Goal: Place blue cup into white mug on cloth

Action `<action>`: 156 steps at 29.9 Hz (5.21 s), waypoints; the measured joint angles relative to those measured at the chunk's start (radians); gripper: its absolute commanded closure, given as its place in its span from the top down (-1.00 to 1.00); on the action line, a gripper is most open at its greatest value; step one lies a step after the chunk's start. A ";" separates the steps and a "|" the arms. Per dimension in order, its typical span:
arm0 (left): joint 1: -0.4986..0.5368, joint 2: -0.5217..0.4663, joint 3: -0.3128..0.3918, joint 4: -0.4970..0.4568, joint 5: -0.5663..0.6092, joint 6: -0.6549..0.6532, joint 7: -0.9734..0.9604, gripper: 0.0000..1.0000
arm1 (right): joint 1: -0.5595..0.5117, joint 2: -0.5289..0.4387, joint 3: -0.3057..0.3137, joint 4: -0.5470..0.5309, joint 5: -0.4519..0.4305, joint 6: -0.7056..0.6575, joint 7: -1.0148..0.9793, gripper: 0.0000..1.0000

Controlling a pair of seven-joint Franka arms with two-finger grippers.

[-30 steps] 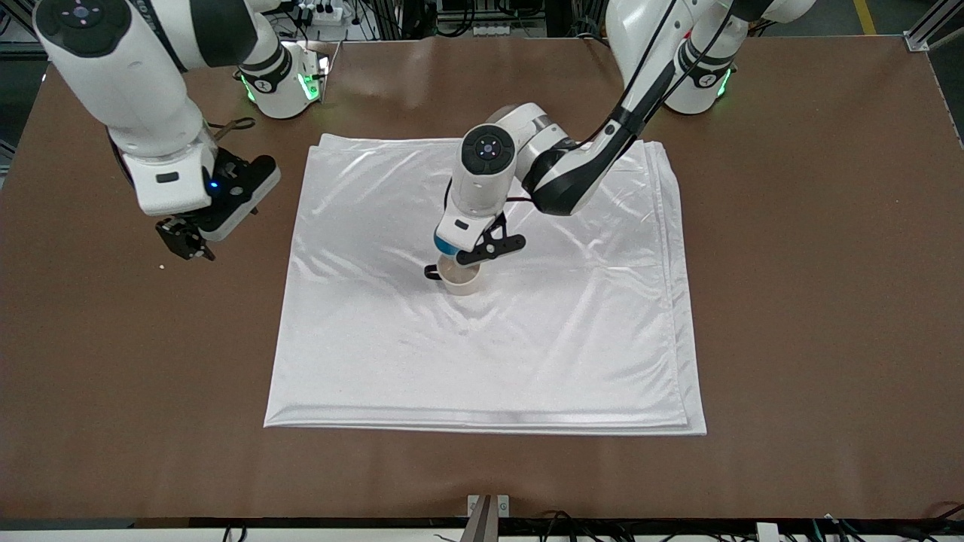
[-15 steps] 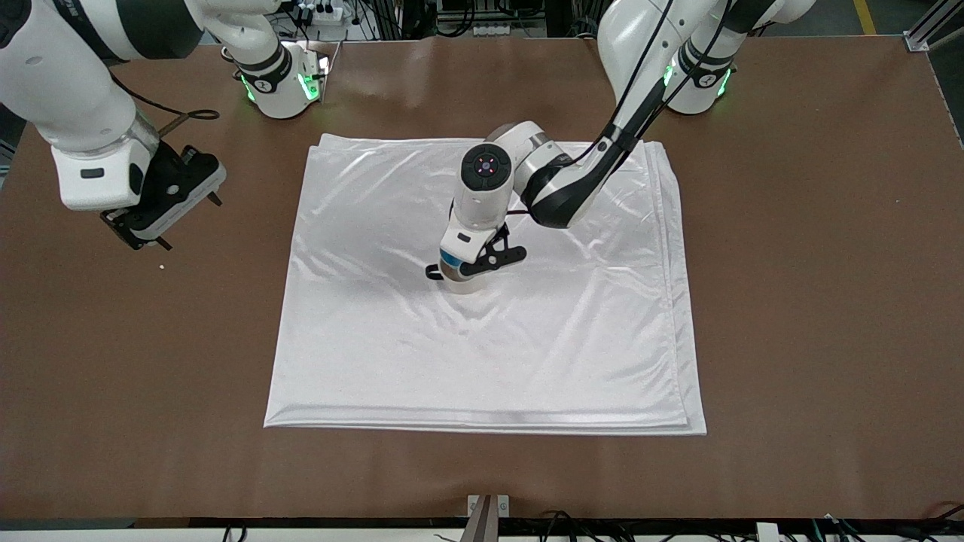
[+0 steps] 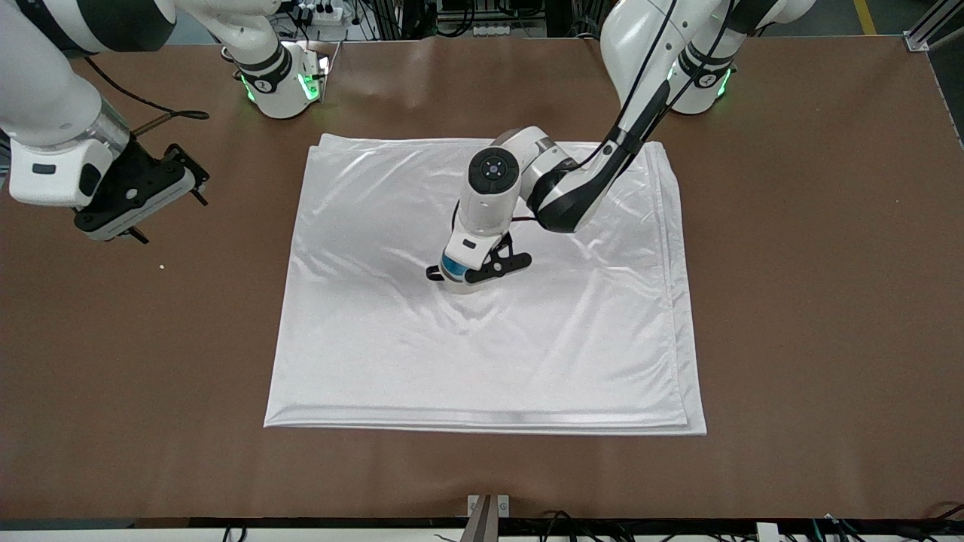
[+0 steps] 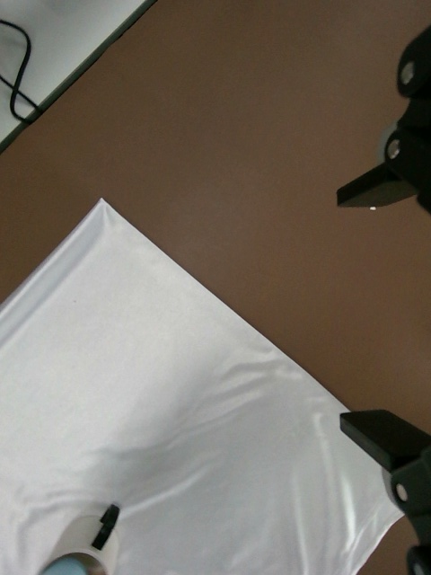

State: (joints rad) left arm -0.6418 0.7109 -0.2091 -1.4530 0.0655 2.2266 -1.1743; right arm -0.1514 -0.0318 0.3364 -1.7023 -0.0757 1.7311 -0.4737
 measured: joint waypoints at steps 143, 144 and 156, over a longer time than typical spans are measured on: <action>0.695 -0.635 0.088 -0.020 -0.064 -0.722 1.138 1.00 | 0.104 0.017 -0.362 0.128 0.067 -0.066 0.580 1.00; 0.695 -0.635 0.088 -0.020 -0.064 -0.722 1.140 1.00 | 0.105 0.017 -0.362 0.128 0.067 -0.066 0.580 1.00; 0.695 -0.635 0.087 -0.020 -0.064 -0.722 1.145 1.00 | 0.110 0.018 -0.358 0.128 0.067 -0.067 0.586 1.00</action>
State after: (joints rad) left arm 0.0531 0.0762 -0.1217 -1.4732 0.0016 1.5046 -0.0297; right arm -0.0413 -0.0143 -0.0212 -1.5745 -0.0082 1.6638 0.1121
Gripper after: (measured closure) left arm 0.000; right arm 0.000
